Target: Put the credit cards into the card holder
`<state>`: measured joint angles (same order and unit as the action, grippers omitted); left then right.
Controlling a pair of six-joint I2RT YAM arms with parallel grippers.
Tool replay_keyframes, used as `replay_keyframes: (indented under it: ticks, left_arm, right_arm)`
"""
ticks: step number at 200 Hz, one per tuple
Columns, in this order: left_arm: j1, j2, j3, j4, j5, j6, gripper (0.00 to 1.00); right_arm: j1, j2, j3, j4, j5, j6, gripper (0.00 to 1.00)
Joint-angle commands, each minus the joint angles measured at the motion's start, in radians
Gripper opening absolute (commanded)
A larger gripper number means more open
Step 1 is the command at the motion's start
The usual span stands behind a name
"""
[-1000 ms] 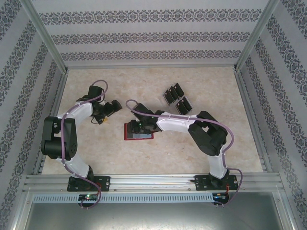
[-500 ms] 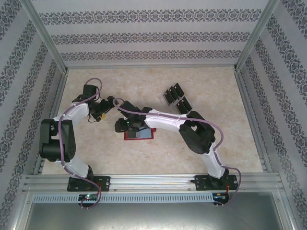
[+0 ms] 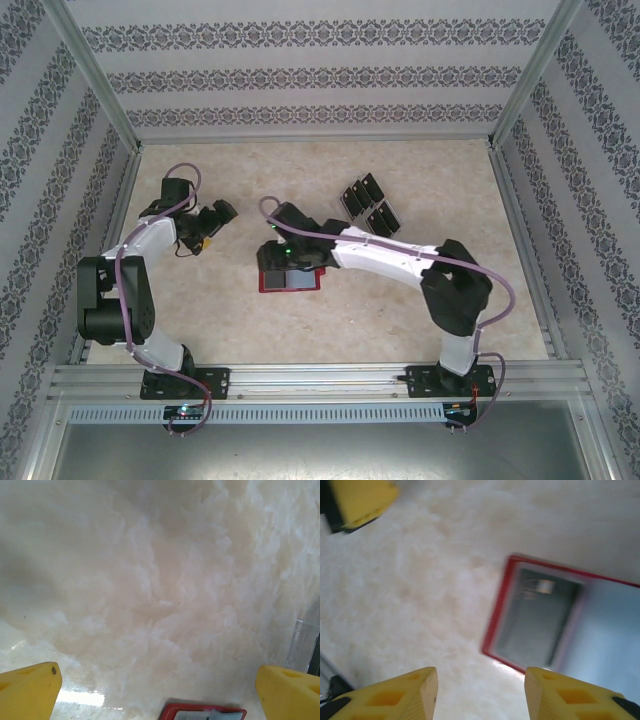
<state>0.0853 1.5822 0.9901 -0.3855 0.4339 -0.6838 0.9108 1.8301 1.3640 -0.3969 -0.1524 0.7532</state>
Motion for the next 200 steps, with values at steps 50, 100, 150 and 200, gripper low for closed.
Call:
replay_keyframes:
  ticks: [50,100,150,200]
  left_arm:
    - [-0.044,-0.035,-0.01,-0.073,-0.008,0.058,1.0]
    - [-0.059,-0.024,-0.012,-0.075,-0.017,0.07,1.0]
    - [-0.065,-0.021,-0.014,-0.067,-0.017,0.066,1.0]
    - [-0.071,-0.019,-0.009,-0.068,-0.018,0.066,1.0]
  right_arm:
    - [-0.053,-0.023,-0.215,0.059,0.044,0.064,0.5]
    - [-0.047,-0.022,-0.221,0.079,0.047,0.072,0.5]
    - [-0.044,0.013,-0.201,0.085,0.047,0.075,0.5]
    - [-0.044,0.068,-0.177,0.093,0.036,0.071,0.5]
